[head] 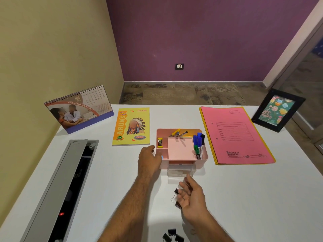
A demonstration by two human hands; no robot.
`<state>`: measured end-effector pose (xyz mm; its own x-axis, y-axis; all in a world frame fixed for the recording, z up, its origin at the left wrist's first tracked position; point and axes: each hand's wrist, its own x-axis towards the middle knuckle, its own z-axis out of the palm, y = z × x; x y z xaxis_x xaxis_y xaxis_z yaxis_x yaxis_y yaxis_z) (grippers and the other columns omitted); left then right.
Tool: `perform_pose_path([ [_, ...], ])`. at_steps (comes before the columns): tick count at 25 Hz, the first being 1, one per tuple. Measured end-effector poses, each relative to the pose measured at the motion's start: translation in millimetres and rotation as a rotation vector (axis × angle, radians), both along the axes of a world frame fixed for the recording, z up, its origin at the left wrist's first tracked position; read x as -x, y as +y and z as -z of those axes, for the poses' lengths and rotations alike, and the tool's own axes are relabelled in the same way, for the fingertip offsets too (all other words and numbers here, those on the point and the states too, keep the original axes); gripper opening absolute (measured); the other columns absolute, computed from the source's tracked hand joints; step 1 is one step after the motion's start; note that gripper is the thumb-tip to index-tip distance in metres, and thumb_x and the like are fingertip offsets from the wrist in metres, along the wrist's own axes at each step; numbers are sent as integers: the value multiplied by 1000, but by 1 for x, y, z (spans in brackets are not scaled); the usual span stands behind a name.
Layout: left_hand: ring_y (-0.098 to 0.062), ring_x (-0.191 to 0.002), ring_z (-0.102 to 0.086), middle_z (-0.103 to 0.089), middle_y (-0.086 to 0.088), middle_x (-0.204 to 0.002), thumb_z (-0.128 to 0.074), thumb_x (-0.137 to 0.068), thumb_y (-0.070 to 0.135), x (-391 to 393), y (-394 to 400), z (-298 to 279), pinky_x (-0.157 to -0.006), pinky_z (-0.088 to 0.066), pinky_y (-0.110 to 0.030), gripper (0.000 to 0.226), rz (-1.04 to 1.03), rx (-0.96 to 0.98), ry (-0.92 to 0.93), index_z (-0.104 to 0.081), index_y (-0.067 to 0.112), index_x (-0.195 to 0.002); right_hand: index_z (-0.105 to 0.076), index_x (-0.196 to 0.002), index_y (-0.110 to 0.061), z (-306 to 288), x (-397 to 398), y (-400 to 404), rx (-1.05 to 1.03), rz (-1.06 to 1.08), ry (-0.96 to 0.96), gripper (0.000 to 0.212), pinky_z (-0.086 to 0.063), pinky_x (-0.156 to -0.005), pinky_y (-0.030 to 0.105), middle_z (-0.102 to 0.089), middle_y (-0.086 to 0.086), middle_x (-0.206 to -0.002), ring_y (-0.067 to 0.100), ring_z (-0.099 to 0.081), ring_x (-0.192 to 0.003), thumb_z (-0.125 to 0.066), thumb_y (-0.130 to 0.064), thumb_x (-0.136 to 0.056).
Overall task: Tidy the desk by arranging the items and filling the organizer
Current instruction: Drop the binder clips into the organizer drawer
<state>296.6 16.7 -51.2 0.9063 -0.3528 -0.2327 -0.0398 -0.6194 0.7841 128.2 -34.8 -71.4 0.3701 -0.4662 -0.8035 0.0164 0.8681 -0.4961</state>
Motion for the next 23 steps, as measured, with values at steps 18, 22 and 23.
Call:
perform_pose_path([
  [18,0,-86,-59,-62,16,-94,-71,-71,25,97,65,41,-80,-48,-17,32,330,-102,98,-62,34,-100,-74,-102,-27,31,24,-2,1378,-938,714,22,-51,-74,28,-58,-4,-103,13,-54,-96,-58,-40,-91],
  [22,-2,-101,-56,-58,16,-108,-70,-73,34,102,62,41,-90,-46,-20,43,404,-137,36,-60,31,-115,-72,-96,-19,34,28,-5,1412,-913,712,22,-50,-73,28,-63,-2,-99,14,-57,-91,-59,-35,-89],
  [23,-2,-104,-55,-57,16,-111,-70,-75,36,103,61,40,-92,-46,-21,45,424,-151,28,-59,31,-118,-71,-93,-18,33,28,-6,1401,-912,710,21,-49,-72,27,-63,-2,-96,14,-57,-88,-60,-34,-88],
])
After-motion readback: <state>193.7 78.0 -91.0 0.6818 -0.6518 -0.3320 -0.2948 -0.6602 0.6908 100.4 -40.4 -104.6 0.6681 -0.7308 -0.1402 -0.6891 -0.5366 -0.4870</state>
